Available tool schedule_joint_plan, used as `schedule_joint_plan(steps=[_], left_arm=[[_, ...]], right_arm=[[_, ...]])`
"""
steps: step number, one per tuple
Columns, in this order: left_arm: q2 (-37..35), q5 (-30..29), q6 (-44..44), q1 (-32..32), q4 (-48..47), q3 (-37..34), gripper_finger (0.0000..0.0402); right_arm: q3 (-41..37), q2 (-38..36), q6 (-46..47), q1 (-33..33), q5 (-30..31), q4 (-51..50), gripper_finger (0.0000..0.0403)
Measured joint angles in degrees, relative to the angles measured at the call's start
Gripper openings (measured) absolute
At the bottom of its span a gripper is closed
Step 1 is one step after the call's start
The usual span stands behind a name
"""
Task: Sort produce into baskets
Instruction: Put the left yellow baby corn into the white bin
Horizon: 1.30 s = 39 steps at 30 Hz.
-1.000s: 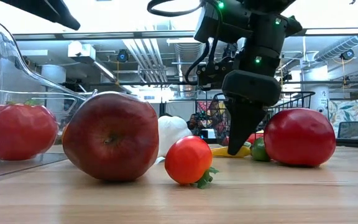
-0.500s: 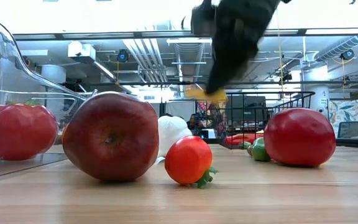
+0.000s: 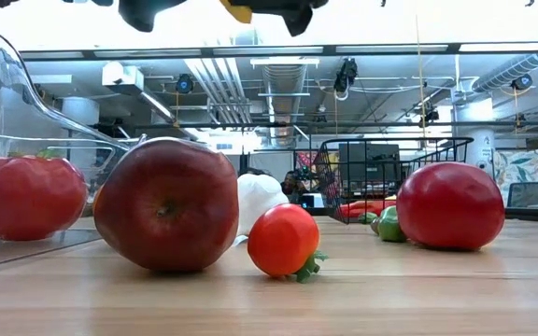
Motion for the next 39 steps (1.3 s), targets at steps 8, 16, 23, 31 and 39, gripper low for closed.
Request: schedule_joint_plan(steps=[8,16,23,31,39], left_arm=[[2.74,-0.04,2.30,1.12,8.71,-0.05,0.0249],[8.06,0.39,5.19,1.95,11.99,3.40,0.0219],[11.16,0.31,7.37,1.95,12.01,5.79,0.0140],[11.04,0.35,7.59,1.95,10.98,6.09,0.0015],[9.04,0.10,7.19,3.12,3.50,7.76,0.0015]], right_arm=[[0.24,0.20,-5.37,-0.26,-1.46,6.40,0.0020],[0.97,0.20,-7.75,-0.50,-1.44,6.84,0.0020],[1.11,0.20,-8.41,-0.50,-1.49,6.47,0.0020],[1.09,0.20,-8.71,-0.48,-1.13,6.58,0.0027],[4.60,0.08,-3.39,-1.01,1.82,-2.26,0.0120]])
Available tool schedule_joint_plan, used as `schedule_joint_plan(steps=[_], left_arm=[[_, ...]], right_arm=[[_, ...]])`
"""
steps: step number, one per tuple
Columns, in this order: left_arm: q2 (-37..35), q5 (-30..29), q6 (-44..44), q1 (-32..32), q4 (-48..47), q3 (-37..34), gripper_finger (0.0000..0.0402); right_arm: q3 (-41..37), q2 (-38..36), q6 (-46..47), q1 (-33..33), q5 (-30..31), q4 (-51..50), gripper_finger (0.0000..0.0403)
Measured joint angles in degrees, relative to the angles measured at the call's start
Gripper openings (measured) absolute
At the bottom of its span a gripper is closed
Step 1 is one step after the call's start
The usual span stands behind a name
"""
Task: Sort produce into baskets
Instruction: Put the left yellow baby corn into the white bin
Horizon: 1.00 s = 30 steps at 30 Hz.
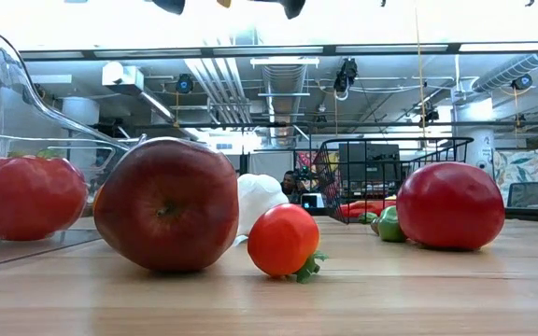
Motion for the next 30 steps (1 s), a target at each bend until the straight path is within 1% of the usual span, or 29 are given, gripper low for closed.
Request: schedule_joint_plan(steps=[3,8,12,14,16,18,22,24,26,30], left_arm=[[-1.02,-0.14,-1.22,2.18,-9.02,3.01,0.0013],[-3.14,-1.10,-1.39,9.05,-29.50,9.79,0.0014],[-3.94,-0.68,0.15,19.34,-43.22,13.80,0.0014],[-3.98,2.60,0.20,26.10,-47.41,14.90,0.0014],[-3.76,7.40,0.20,33.19,-50.07,15.04,0.0014],[-3.01,11.89,0.25,40.06,-50.18,14.91,0.0014],[-0.63,17.18,0.46,51.36,-50.44,14.80,0.0014],[0.34,19.75,0.49,54.96,-50.59,14.80,0.0014],[1.21,21.12,0.49,57.29,-51.02,14.80,0.0014],[3.70,21.20,0.39,59.97,-51.20,14.80,0.0014]], right_arm=[[3.57,-0.21,1.67,-0.15,5.11,-10.52,0.0153],[9.56,-0.23,6.49,-0.20,14.37,-26.21,0.0186],[11.97,-0.36,9.61,-0.40,18.46,-33.97,0.0195],[12.07,-0.50,10.35,-0.44,19.64,-35.57,0.0194],[12.05,-0.54,10.48,-0.44,19.75,-36.27,0.0191],[12.03,-0.54,10.66,-0.44,19.75,-36.73,0.0187],[12.01,-0.54,10.69,-0.42,19.74,-37.48,0.0182],[12.01,-0.54,10.69,-0.42,19.74,-37.68,0.0179],[11.99,-0.54,10.69,-0.42,19.75,-38.13,0.0178],[11.94,-0.54,11.16,-0.60,19.73,-38.56,0.0180]])
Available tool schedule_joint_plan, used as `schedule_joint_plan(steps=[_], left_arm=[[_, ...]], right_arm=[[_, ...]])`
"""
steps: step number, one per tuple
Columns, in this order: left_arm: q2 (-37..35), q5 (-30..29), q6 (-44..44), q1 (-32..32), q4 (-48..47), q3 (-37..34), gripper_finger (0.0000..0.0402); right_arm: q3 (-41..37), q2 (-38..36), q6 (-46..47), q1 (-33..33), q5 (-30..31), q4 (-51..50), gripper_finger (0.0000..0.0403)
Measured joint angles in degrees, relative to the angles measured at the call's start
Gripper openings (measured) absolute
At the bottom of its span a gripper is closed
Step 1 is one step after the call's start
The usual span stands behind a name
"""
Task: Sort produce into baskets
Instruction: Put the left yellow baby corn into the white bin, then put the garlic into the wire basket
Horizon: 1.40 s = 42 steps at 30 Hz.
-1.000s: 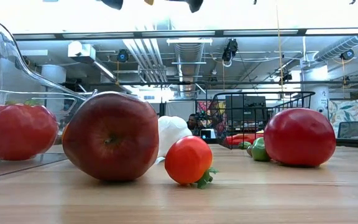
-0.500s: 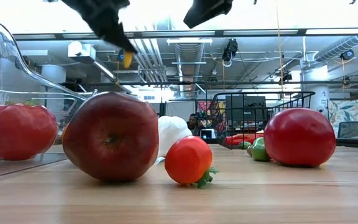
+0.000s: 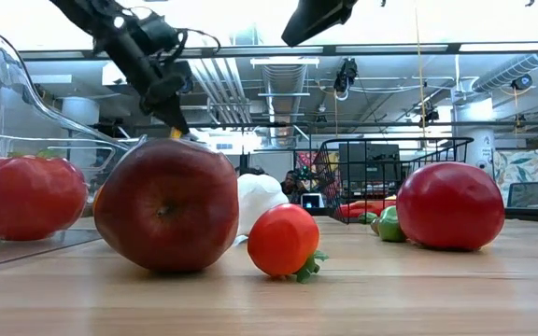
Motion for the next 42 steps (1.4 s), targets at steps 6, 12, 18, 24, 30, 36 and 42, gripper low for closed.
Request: schedule_joint_plan(steps=[6,12,18,24,30,36,42], left_arm=[[4.89,-0.26,1.44,1.60,-0.02,-0.02,0.0018],[8.08,-4.60,1.62,2.51,-0.31,-0.07,0.0045],[8.93,-5.97,1.53,2.72,-0.31,-0.07,0.0083],[7.77,-5.99,0.15,2.70,-2.23,0.00,0.0116],[0.66,0.96,-8.59,0.44,-9.20,2.25,0.0128],[-11.37,5.96,-15.01,-11.44,-7.48,0.28,0.0124],[-19.90,2.57,-23.94,-30.97,3.83,-3.89,0.0123]], right_arm=[[-0.02,-0.02,0.01,-0.08,-0.04,-0.01,0.0188],[-0.02,-0.02,0.45,-0.15,-0.22,-0.48,0.0200],[-0.04,-0.02,0.40,-0.15,-0.24,-0.47,0.0207],[-0.04,-0.02,-0.08,-0.15,-0.24,-0.48,0.0208],[-0.04,-0.02,2.73,-0.16,-0.67,-2.67,0.0208],[-0.04,0.00,14.29,0.42,-4.06,-5.52,0.0208],[-0.04,0.28,23.74,2.74,-10.97,-6.12,0.0208]])
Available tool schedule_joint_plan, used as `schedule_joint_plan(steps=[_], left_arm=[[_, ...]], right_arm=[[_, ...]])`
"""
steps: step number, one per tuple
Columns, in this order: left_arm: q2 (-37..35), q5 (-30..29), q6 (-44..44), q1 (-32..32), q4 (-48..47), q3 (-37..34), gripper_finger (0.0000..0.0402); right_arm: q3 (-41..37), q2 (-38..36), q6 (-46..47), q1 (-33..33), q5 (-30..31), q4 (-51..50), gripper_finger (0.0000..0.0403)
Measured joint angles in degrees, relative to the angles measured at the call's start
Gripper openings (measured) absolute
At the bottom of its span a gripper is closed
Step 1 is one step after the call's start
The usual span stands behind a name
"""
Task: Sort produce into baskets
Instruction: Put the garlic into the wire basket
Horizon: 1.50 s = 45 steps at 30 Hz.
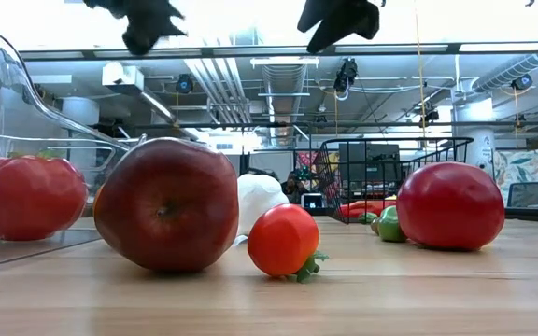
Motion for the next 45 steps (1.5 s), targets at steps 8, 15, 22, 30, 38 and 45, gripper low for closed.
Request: schedule_joint_plan(steps=[8,15,22,30,38,45], left_arm=[[-0.38,-21.08,-2.05,-23.62,3.40,-0.98,0.0123],[4.86,-28.48,-2.20,-33.92,3.64,-0.98,0.0123],[10.46,-30.74,-3.54,-36.08,4.78,-1.00,0.0123],[13.89,-33.11,-4.78,-36.17,5.65,-1.00,0.0123],[15.15,-33.62,-4.76,-36.43,6.39,-1.05,0.0123],[13.80,-35.15,-4.38,-36.47,6.33,-1.03,0.0123]], right_arm=[[0.00,3.31,5.89,1.66,-4.33,-3.67,0.0208],[0.00,9.62,-11.45,3.85,-5.86,-4.30,0.0208],[-0.02,15.35,-15.53,4.11,-3.10,2.69,0.0208],[-0.04,18.99,-16.30,4.13,-5.55,8.15,0.0208],[-0.04,21.59,-16.18,4.13,-5.57,11.97,0.0236],[-0.04,23.49,-15.51,4.13,-5.54,13.92,0.0301]])
